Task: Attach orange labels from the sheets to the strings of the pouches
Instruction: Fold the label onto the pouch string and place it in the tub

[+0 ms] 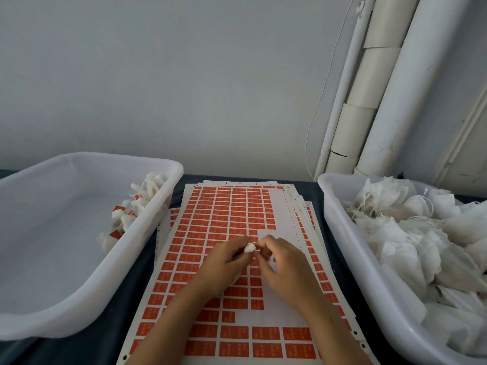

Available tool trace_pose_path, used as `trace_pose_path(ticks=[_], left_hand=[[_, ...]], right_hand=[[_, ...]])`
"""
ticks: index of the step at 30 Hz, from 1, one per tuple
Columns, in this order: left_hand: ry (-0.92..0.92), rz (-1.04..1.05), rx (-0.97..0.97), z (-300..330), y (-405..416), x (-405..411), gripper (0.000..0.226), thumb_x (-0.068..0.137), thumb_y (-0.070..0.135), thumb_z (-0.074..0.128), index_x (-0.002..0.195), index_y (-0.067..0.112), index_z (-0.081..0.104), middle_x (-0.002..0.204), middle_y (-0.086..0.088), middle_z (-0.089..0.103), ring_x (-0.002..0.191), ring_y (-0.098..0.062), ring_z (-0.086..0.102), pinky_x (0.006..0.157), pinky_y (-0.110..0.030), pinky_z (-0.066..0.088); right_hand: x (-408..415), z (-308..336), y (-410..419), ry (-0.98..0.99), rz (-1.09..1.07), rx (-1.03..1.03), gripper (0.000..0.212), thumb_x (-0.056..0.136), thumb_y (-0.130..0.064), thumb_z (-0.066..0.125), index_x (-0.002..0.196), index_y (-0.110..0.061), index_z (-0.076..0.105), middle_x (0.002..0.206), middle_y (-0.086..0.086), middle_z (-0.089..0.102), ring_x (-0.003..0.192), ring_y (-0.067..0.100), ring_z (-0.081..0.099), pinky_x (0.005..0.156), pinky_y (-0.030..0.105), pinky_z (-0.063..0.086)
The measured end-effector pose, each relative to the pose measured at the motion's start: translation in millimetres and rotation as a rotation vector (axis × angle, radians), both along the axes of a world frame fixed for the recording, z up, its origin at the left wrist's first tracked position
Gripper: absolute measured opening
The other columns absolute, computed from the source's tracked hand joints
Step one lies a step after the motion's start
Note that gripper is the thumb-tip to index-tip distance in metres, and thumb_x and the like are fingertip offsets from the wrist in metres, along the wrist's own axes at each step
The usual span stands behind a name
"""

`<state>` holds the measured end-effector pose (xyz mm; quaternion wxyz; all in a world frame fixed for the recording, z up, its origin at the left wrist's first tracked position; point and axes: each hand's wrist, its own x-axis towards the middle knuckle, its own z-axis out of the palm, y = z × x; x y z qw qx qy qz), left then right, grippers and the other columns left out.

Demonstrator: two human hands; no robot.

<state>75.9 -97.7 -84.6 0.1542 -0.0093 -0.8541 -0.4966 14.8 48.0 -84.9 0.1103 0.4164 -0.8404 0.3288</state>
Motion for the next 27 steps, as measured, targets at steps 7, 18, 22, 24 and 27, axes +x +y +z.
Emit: trace_pose_path(ticks=[7,18,22,24,27], left_hand=[[-0.010,0.040,-0.026,-5.9,-0.3,-2.4,0.018,0.097,0.023,0.048,0.084,0.017,0.059,0.065,0.007,0.055,0.057,-0.001,0.048,0.054,-0.011,0.041],[-0.016,0.008,-0.064,-3.7,2.5,-2.4,0.019,0.097,0.025,0.048,0.087,0.015,0.062,0.072,-0.002,0.061,0.060,-0.005,0.051,0.058,-0.015,0.042],[-0.055,-0.035,-0.006,-0.7,4.9,-2.3,0.025,0.098,0.019,0.046,0.083,0.008,0.062,0.070,-0.006,0.059,0.060,-0.010,0.051,0.060,-0.023,0.042],[-0.072,-0.043,-0.024,0.8,6.3,-2.2,0.026,0.098,0.019,0.045,0.079,0.011,0.061,0.069,-0.003,0.059,0.060,-0.007,0.051,0.060,-0.020,0.042],[-0.096,-0.040,-0.100,1.6,8.1,-0.4,0.029,0.099,0.023,0.042,0.074,0.023,0.057,0.066,0.006,0.056,0.058,0.001,0.050,0.057,-0.013,0.041]], right_hand=[[-0.3,-1.9,1.3,-0.041,0.022,0.016,0.016,0.089,-0.033,0.058,0.104,-0.030,0.058,0.102,-0.016,0.065,0.078,-0.003,0.057,0.075,0.002,0.042],[0.8,-1.6,-1.8,-0.083,0.017,-0.031,0.016,0.088,-0.029,0.060,0.080,-0.035,0.048,0.070,-0.027,0.051,0.067,0.001,0.059,0.061,0.006,0.046],[-0.4,-2.0,-3.1,-0.048,-0.021,-0.051,0.021,0.089,-0.026,0.060,0.075,-0.032,0.044,0.064,-0.022,0.050,0.059,0.006,0.057,0.054,0.008,0.043],[-0.7,-2.3,-2.5,-0.042,-0.038,-0.050,0.020,0.089,-0.026,0.059,0.076,-0.031,0.045,0.065,-0.021,0.050,0.058,0.006,0.056,0.055,0.008,0.043],[-3.0,-3.1,1.4,-0.072,-0.013,-0.044,0.019,0.089,-0.026,0.059,0.078,-0.032,0.046,0.069,-0.019,0.055,0.062,0.006,0.058,0.059,0.008,0.047]])
